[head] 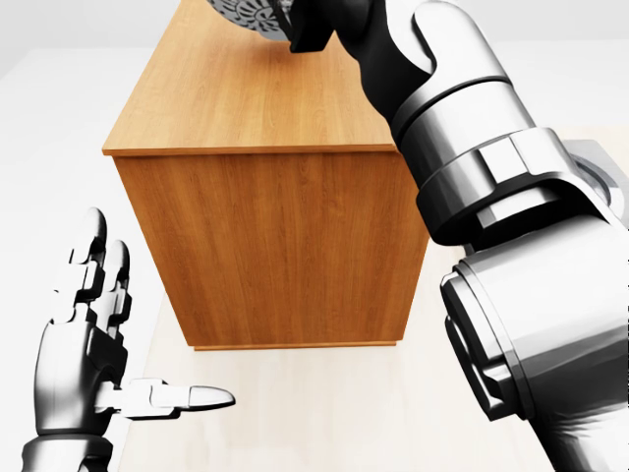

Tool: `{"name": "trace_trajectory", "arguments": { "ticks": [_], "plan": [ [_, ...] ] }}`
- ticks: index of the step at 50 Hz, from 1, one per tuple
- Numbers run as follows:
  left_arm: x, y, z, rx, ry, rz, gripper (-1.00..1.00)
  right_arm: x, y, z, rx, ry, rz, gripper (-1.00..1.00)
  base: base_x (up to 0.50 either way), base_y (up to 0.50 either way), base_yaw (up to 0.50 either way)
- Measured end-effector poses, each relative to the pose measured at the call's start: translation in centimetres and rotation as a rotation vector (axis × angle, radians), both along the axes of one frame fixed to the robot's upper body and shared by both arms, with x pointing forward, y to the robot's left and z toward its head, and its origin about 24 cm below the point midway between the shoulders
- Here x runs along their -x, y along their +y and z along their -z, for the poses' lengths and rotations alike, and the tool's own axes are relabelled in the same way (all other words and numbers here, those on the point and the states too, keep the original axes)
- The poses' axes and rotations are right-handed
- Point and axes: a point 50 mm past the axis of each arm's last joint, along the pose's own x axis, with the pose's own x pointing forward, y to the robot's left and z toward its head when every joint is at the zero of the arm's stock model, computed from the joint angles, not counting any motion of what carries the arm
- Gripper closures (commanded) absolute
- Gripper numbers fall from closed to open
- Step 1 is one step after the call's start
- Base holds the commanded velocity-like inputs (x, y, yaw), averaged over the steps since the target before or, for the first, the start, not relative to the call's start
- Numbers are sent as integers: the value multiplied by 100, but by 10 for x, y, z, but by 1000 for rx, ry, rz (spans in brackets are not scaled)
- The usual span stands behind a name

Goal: Put the bowl on the top of the cabinet.

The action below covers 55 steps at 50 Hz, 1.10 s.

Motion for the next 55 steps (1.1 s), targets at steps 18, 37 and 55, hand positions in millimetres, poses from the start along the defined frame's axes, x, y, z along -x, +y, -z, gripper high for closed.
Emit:
{"name": "trace_trajectory", "arguments": {
  "ticks": [18, 37, 55],
  "plan": [
    [1, -1, 0, -3, 1, 7, -100, -4, -4, 16, -4, 19, 15, 100, 0, 0, 0],
    [0, 0, 0, 2, -1, 0, -100, -5, -6, 20, 38, -4, 36, -100, 0, 0, 0],
    [0, 0, 1, -1, 2, 7, -100, -3, -16, -8, 64, -62, 80, -100, 0, 0, 0]
  ]
}}
